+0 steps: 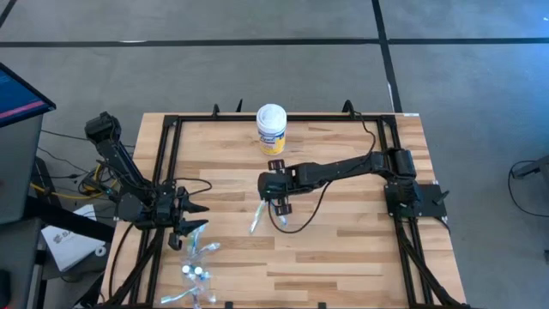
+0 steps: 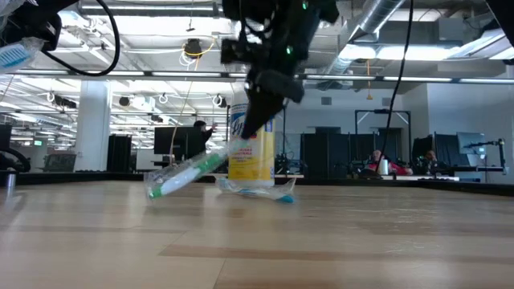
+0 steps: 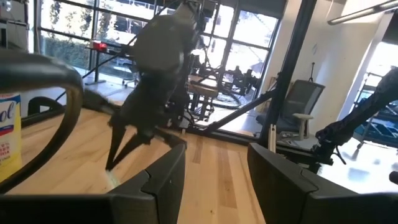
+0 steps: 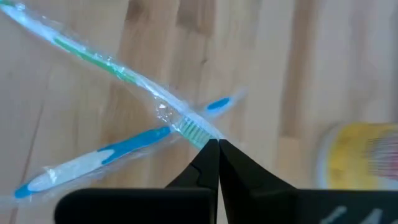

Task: Pick & Place toothbrushing station
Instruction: Put the green toothbrush into the transparent organizer

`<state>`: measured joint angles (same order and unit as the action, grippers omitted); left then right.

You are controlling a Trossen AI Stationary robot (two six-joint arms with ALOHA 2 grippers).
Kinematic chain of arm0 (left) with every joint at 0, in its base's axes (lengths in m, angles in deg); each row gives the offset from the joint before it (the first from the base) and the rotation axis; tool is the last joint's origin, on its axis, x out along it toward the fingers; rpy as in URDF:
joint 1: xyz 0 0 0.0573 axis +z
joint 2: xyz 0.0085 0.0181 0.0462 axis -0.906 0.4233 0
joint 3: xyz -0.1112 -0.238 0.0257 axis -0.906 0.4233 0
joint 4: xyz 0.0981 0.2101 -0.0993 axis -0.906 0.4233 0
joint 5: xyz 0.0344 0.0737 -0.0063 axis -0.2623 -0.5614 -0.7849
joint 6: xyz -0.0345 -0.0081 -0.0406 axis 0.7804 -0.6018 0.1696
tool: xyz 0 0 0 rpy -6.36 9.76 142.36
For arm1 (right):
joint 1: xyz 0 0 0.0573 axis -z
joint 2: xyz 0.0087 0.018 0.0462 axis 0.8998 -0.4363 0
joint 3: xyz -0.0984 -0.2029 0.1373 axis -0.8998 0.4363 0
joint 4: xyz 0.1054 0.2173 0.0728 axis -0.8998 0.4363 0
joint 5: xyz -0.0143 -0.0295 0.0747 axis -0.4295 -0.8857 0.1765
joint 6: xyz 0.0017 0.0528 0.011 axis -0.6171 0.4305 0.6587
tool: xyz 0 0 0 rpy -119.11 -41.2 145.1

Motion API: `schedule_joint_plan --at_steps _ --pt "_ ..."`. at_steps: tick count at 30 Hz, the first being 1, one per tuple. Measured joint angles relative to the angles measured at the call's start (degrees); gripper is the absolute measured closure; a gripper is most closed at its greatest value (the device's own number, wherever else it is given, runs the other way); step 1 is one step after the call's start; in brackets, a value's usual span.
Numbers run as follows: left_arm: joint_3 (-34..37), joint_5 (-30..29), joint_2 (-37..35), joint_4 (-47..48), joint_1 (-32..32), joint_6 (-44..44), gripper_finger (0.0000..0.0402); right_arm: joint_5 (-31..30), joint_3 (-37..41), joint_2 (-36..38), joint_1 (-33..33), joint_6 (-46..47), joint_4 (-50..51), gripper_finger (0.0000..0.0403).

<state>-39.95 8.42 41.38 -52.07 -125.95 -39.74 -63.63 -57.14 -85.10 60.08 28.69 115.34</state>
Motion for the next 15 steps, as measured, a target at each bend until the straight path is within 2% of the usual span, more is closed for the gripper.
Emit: schedule_joint_plan --at_steps 8,15 --pt "0.0 -0.4 0.0 -0.8 0.0 3.9 0.0234 -8.6 -11.3 0.0 -4.6 -3.1 5.9 0.0403" --pt "0.0 -0.4 0.0 -1.7 0.4 6.1 0.0234 -14.3 -18.6 0.0 -8.2 -6.2 6.2 0.0403"
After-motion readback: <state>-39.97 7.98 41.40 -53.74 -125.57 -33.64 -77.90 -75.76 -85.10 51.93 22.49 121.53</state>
